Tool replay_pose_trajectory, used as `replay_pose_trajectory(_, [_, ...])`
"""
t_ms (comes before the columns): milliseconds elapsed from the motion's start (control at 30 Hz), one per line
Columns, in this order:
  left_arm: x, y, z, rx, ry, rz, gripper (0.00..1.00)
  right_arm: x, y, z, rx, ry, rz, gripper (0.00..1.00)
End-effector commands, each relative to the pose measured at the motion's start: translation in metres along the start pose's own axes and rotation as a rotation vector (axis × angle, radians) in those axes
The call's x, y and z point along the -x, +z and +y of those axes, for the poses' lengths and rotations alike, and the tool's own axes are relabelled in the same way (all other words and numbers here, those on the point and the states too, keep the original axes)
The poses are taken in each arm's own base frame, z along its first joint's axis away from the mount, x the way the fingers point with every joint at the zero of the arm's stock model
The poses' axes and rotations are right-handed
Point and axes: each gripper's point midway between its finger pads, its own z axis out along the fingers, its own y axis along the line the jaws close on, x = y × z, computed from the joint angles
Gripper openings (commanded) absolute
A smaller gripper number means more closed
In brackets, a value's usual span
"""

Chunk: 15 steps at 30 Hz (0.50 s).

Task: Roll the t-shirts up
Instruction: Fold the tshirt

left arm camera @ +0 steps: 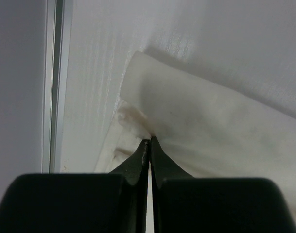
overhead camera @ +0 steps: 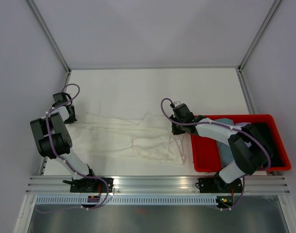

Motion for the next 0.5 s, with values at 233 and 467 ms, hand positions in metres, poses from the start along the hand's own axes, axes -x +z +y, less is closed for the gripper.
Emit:
replay_pose_trajectory(233, [0.01,-0.008,0.018,0.052,0.024,-0.048,0.29,0.005,-0.003,-0.003,-0.008,-0.019,-0.031,0.22])
replay_pose_trajectory(467, [0.019,-0.042,0.021,0.041,0.029,-0.102,0.39,0.04,-0.03,0.013,0.043,-0.058,-0.103,0.44])
